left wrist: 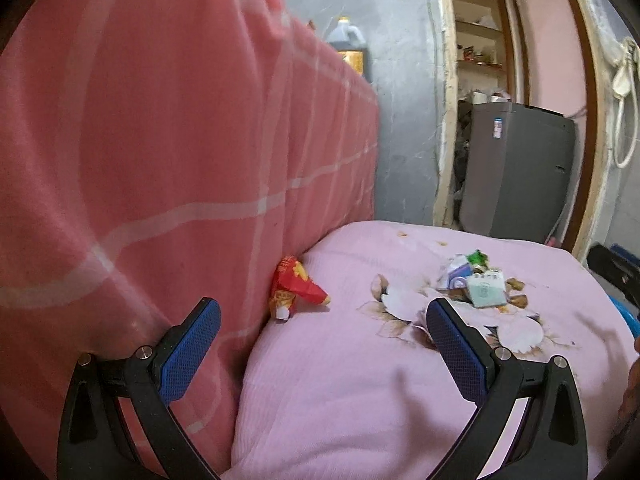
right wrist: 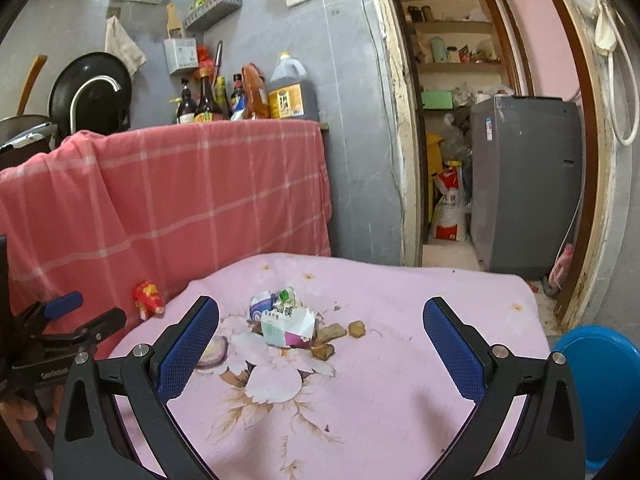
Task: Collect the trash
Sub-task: 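Close the left tool on the red wrapper while the right tool grasps the onion peel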
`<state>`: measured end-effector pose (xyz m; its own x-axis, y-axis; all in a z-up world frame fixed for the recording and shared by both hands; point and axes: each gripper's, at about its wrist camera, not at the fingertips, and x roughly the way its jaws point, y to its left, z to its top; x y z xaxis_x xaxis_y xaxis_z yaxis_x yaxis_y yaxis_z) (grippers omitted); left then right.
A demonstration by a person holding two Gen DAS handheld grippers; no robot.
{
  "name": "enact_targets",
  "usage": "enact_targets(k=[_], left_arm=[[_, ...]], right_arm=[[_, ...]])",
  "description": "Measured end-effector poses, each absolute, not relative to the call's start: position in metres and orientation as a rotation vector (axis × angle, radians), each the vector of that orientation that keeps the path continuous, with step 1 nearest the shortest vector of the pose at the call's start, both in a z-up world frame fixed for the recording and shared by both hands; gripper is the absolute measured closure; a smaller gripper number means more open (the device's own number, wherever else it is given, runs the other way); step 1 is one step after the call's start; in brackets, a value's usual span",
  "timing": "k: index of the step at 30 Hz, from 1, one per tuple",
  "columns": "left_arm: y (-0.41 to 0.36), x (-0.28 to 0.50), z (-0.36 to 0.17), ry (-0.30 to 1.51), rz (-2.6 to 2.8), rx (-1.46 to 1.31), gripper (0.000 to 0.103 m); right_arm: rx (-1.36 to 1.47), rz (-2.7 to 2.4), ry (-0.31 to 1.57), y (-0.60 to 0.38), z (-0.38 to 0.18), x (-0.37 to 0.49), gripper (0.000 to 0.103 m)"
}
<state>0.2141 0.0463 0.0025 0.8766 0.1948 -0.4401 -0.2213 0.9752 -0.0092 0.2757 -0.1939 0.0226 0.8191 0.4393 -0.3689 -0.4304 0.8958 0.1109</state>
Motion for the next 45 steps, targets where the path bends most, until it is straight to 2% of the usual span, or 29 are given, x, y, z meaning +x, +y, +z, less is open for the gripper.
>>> enact_targets(k=[8,13,15,22,24,29,33,35,38,45], left_arm=[[0.063,0.236,0.007,0.473,0.272,-0.134,0.007],[0.077,0.251,0.007,0.5,0.301,-0.17,0.013],[0.084,0.255,0.005,0.522,0.293,-0.191,0.023],[0.105,0.266,-0.001,0.603,0.205,-0.256,0.041],[0.108,0.268,-0.003,0.62,0.186,-0.257,0.05],[0.112,0.269,-0.003,0.63,0.154,-0.264,0.059],[0.116,0.268,-0.002,0.634,0.147,-0.255,0.073],[0.117,0.269,-0.003,0.63,0.148,-0.249,0.074],[0.119,0.268,-0.002,0.626,0.149,-0.238,0.09],[0.112,0.267,-0.005,0.622,0.135,-0.223,0.096]], right_arm=[[0.026,0.477,0.506,-0.19,0.012,0.296,0.0],[0.007,0.497,0.537,-0.183,0.007,0.3,0.0],[0.003,0.52,0.559,-0.18,0.005,0.3,0.002],[-0.018,0.598,0.647,-0.158,-0.005,0.301,0.007],[-0.022,0.612,0.671,-0.152,-0.007,0.302,0.011],[-0.039,0.636,0.722,-0.139,-0.014,0.302,0.018],[-0.046,0.667,0.768,-0.127,-0.02,0.303,0.027],[-0.056,0.684,0.785,-0.119,-0.022,0.303,0.033],[-0.075,0.703,0.804,-0.108,-0.025,0.304,0.038],[-0.055,0.734,0.858,-0.088,-0.032,0.316,0.04]])
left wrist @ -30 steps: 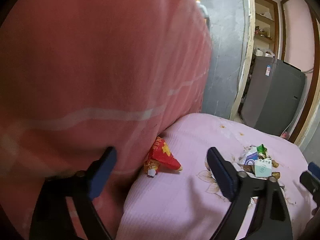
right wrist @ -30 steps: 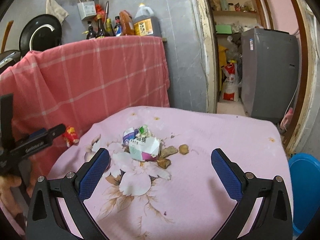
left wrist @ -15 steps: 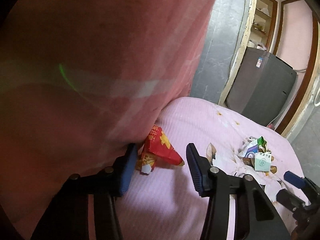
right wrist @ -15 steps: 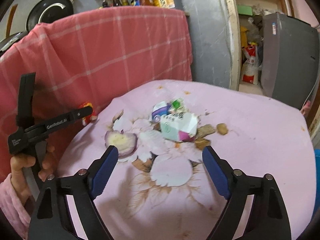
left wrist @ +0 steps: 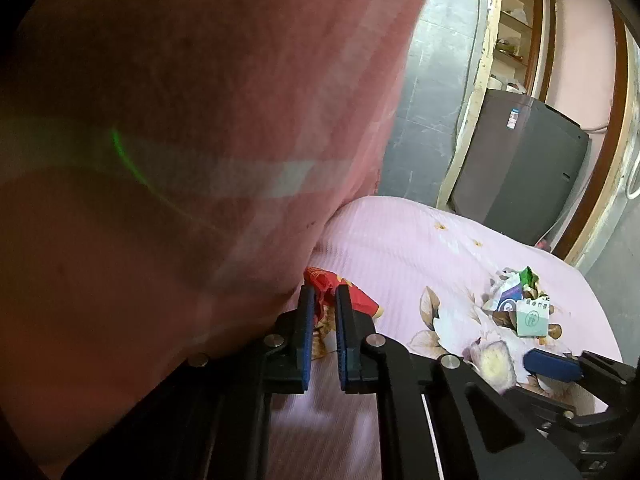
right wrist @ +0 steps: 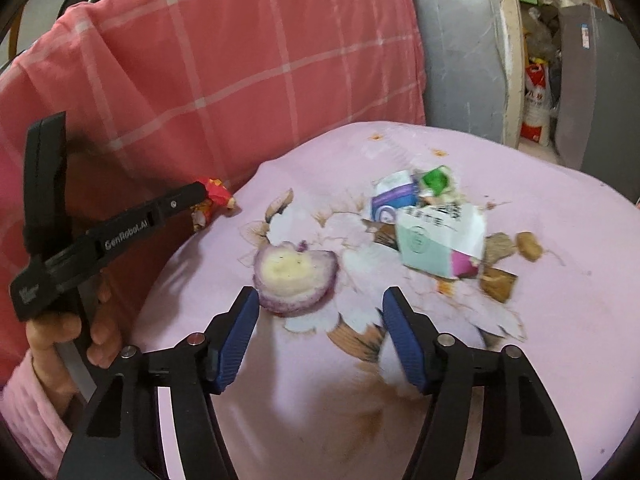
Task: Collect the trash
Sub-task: 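Close the left tool on the red wrapper while the right tool grasps the onion peel, then lift both held items and carry them over the blue bucket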
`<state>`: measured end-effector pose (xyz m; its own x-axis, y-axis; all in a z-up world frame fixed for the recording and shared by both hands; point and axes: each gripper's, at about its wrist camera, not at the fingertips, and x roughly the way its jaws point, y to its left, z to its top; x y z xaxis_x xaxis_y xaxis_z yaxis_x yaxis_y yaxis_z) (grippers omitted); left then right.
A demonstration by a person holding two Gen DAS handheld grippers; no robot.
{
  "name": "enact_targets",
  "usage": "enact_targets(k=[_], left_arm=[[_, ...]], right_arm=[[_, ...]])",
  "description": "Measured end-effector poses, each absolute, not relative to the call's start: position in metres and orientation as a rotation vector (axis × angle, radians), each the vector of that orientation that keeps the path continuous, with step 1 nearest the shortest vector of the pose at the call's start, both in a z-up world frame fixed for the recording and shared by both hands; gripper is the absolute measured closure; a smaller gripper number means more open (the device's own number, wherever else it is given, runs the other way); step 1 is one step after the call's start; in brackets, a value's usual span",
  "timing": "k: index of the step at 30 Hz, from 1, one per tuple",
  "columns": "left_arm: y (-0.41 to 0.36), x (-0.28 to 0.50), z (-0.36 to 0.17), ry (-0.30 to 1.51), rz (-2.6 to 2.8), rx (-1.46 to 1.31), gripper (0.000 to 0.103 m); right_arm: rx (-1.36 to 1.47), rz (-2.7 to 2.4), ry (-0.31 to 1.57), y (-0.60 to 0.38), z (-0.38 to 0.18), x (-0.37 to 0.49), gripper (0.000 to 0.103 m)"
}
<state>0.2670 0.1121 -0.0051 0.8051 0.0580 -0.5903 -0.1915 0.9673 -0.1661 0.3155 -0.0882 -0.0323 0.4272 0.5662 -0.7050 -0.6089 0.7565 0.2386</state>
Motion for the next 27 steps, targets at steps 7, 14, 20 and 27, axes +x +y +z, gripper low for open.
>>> enact_targets(k=[7,14,20,27], left_arm=[[0.111,0.26,-0.008,0.616,0.115,-0.215,0.098],[0.109,0.253,-0.008,0.613,0.107,-0.212,0.098],[0.107,0.243,-0.008,0.604,0.095,-0.204,0.1],[0.092,0.235,-0.006,0.587,0.068,-0.162,0.103]], right_arm=[[-0.093,0.733,0.866,-0.072,-0.036,0.322,0.051],[-0.116,0.733,0.869,-0.067,-0.036,0.325,0.063],[-0.062,0.731,0.86,-0.077,-0.034,0.324,0.07],[-0.011,0.726,0.825,-0.095,-0.026,0.315,0.086]])
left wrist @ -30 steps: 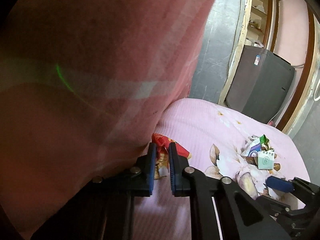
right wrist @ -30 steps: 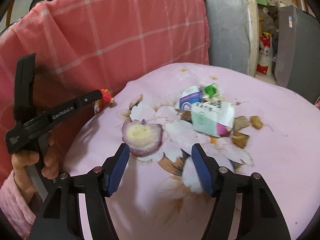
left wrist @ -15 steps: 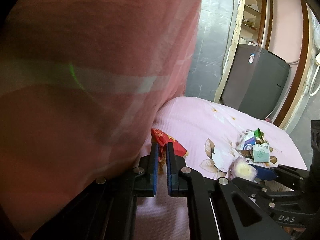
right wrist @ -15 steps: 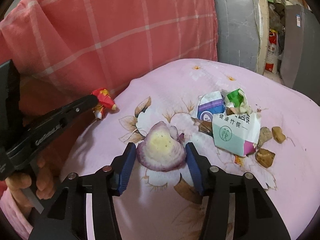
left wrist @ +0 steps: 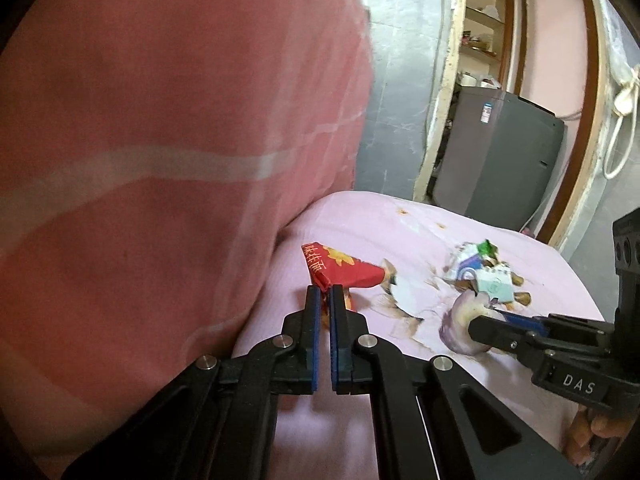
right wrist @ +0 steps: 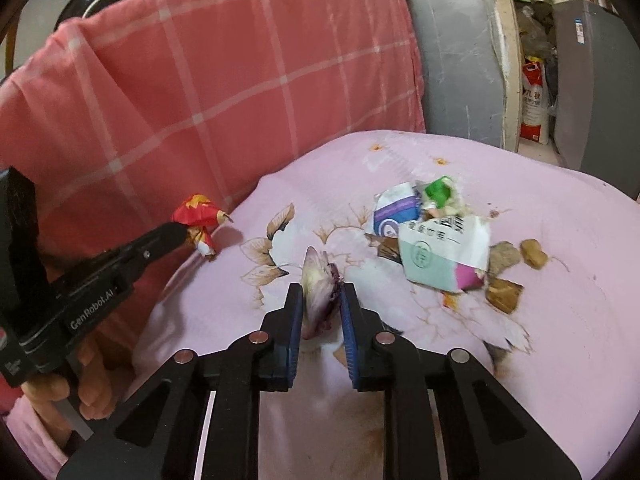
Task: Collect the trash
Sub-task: 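Lift both held items and carry them over the blue bucket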
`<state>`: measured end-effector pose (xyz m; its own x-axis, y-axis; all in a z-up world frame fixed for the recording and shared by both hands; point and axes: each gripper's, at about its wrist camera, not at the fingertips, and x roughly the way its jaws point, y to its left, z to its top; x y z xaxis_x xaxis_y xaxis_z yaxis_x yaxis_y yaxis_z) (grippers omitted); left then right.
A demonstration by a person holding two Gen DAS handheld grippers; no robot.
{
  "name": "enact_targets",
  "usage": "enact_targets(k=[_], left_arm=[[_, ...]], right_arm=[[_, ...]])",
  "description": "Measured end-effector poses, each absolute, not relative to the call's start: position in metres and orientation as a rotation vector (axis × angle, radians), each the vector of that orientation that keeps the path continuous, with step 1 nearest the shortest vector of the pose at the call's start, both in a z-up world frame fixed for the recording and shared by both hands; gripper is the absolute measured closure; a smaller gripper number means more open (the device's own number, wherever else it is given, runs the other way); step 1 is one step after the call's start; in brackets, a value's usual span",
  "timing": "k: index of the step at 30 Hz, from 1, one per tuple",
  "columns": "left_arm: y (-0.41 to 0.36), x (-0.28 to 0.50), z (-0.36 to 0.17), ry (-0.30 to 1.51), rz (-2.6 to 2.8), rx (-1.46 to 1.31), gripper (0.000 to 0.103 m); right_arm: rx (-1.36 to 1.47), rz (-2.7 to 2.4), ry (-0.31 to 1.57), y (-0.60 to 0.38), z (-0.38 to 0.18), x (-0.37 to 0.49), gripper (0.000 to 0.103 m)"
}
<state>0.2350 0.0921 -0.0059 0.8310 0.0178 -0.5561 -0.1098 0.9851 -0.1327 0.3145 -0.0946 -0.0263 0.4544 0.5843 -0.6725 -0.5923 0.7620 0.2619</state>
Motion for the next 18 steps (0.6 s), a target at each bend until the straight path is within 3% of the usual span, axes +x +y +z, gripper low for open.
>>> enact_targets(k=[12,18], left_arm=[[0.052,0.232,0.003,0.569,0.038,-0.126,0.103],[0.03,0.223,0.014,0.516,-0.001,-0.117,0.103]], right_arm=[[0.045,0.738,0.729,-0.124,-0.009,0.29,0.088],[0.078,0.702,0.592,-0.153,0.013,0.267,0.088]])
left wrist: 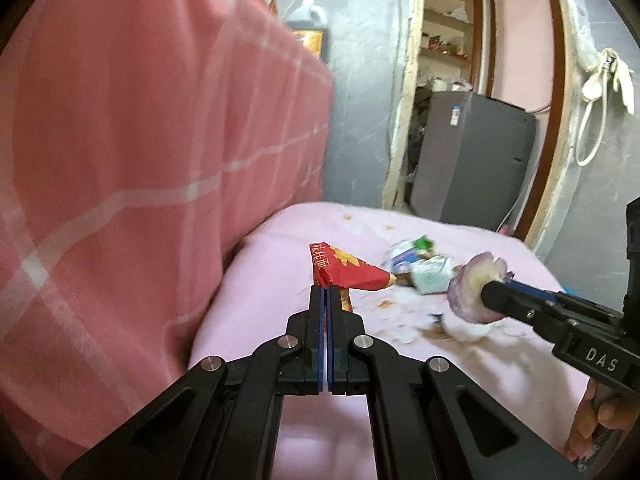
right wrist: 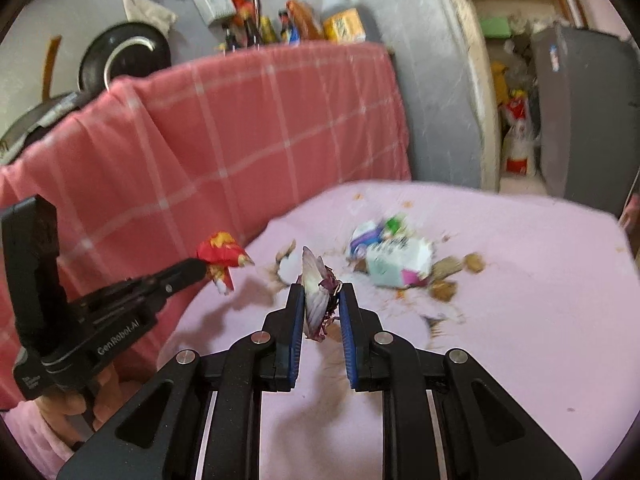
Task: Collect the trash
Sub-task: 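Lift both held items and carry them over the blue bucket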
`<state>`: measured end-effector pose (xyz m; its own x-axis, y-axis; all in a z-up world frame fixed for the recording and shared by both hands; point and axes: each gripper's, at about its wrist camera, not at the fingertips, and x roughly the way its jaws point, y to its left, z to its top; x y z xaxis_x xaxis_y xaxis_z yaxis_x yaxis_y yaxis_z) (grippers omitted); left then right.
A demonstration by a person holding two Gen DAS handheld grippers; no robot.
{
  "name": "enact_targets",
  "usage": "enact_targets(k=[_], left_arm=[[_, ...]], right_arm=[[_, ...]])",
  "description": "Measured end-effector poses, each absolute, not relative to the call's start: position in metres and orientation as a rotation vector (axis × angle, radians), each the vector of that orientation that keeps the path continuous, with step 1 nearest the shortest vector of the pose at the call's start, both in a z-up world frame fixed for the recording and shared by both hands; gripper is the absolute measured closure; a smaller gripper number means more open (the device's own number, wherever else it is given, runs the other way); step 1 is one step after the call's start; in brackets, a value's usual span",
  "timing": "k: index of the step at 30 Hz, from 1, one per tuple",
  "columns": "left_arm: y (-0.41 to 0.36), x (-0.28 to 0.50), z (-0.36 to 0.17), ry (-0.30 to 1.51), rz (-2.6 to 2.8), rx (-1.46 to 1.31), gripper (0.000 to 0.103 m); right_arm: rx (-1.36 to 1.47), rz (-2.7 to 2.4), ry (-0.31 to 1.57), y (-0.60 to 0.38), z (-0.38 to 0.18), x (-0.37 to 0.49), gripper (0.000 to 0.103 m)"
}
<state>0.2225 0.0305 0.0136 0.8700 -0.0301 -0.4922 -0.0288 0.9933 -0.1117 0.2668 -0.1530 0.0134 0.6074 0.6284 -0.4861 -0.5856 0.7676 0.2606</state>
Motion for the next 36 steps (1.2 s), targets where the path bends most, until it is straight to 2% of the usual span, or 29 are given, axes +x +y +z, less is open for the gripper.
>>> enact_targets(k=[12,20,29,36], left_arm=[[-0.036,0.212,0.056,0.341,-0.128,-0.121,0.103],[-0.094,0.214,0.086,0.26,-0.246,-0.128,0.103],[-0.181,0.226,0.098,0.258,-0.396,-0.103,0.103],[-0.246,0.245,0.086,0.313,-0.487,-0.047,0.103]], right_arm=[[0.085,0.514,0.278,-0.236,0.076,0.222,0.088],[0.034,0.329,0.152,-0.301,0.099,0.198,0.088],[0.038,0.127,0.122,-0.383,0.096,0.187,0.088],[0.107,-0.028,0.159,-0.45,0.072,0.191,0.088]])
